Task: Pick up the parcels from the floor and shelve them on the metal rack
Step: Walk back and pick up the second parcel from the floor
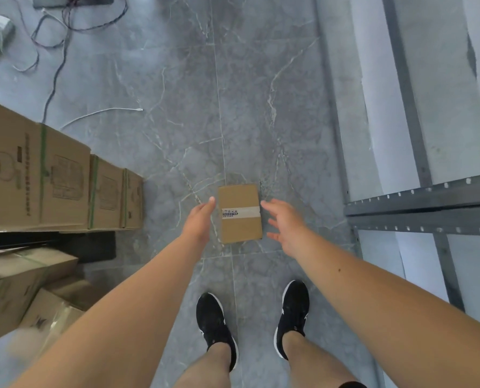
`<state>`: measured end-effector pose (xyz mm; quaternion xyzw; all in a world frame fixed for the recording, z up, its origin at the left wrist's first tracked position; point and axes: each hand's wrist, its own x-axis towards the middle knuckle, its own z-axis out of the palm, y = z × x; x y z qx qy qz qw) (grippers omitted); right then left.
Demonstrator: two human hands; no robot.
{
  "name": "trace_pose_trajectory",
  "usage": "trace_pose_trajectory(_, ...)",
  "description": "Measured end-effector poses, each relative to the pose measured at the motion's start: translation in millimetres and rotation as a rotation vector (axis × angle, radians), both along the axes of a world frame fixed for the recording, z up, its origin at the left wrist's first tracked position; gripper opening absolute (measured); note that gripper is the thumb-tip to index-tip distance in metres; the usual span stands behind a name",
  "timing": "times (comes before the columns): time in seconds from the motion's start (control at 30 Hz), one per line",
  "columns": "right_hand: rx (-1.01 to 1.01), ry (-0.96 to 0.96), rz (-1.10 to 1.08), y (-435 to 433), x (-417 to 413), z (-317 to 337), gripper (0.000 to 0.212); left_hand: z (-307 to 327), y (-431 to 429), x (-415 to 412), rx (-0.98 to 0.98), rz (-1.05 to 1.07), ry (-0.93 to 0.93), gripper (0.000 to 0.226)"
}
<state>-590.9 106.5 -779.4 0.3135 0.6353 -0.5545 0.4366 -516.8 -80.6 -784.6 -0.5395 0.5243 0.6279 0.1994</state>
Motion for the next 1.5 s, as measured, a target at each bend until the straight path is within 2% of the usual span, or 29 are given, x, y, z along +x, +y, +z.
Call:
trace_pose_trajectory(0.17,0.036,-0.003,0.009,2.1,3.6,-55.2,0.064,-50.3,1.9,-0.1,0.026,0.022,-0.01,0.071)
trace_pose_trajectory(0.3,0.04,0.009,-0.005,2.5,7.1,-94.4,0.04,-87.4,-0.3,-1.7,0.018,0.052,-0.028,0.071)
trace_pose_trajectory(0.33,0.052,0.025,0.001,2.4,7.4,-103.1,0.041,-96.6,-0.9,-2.4,0.019,0.054,-0.032,0.072)
trace_pose_trajectory(0.43,0.102,0.064,0.016,2.6,5.8,-131.5,0.071,-123.6,-1.2,-3.1,0.029,0.052,-0.03,0.071)
trace_pose_trajectory(0.5,0.112,0.082,0.016,1.0,4.2,-146.0,0.074,-140.0,-0.3,-2.9,0.025,0.04,-0.028,0.069)
trace_pose_trajectory(0.63,0.109,0.089,0.023,-1.9,0.7,-178.8,0.044,-171.3,0.9,-6.3,0.016,0.024,-0.034,0.067)
trace_pose_trajectory(0.7,0.105,0.077,0.039,-4.6,1.0,-196.0,0.043,-185.0,0.6,-10.4,0.015,0.021,-0.04,0.067)
trace_pose_trajectory(0.77,0.114,0.085,0.026,-7.4,-2.0,-209.9,0.013,-199.0,-0.5,-16.1,0.012,0.007,-0.04,0.068)
trace_pose_trajectory(0.83,0.105,0.088,0.029,-11.6,-4.2,-221.8,0.019,-213.5,-2.0,-20.7,0.0,-0.022,-0.036,0.069)
trace_pose_trajectory(0.97,0.102,0.111,0.037,-17.1,-9.0,-249.1,0.011,-243.8,-1.9,-23.1,-0.08,-0.046,-0.042,0.068)
trace_pose_trajectory(1.0,0.102,0.11,0.04,-18.5,-10.6,-253.9,0.02,-252.1,-1.3,-23.0,-0.097,-0.051,-0.047,0.069)
trace_pose_trajectory(1.07,0.102,0.087,0.03,-19.9,-13.3,-266.0,0.057,-267.8,1.4,-22.6,-0.109,-0.041,-0.066,0.07)
trace_pose_trajectory(1.1,0.11,0.081,0.033,-20.5,-14.0,-271.8,0.062,-275.6,3.6,-22.1,-0.102,-0.036,-0.071,0.069)
trace_pose_trajectory(1.2,0.097,0.086,0.09,-20.8,-10.0,-285.1,0.04,-285.6,10.7,-22.1,-0.067,0.01,-0.068,0.062)
trace_pose_trajectory(1.37,0.077,0.048,0.065,-14.2,-3.7,-273.0,0.037,-277.9,18.0,-22.2,0.018,0.077,-0.068,0.062)
trace_pose_trajectory(1.5,0.092,0.02,0.057,-4.4,-9.8,-236.8,0.022,-248.7,17.8,-20.2,0.1,0.086,-0.056,0.061)
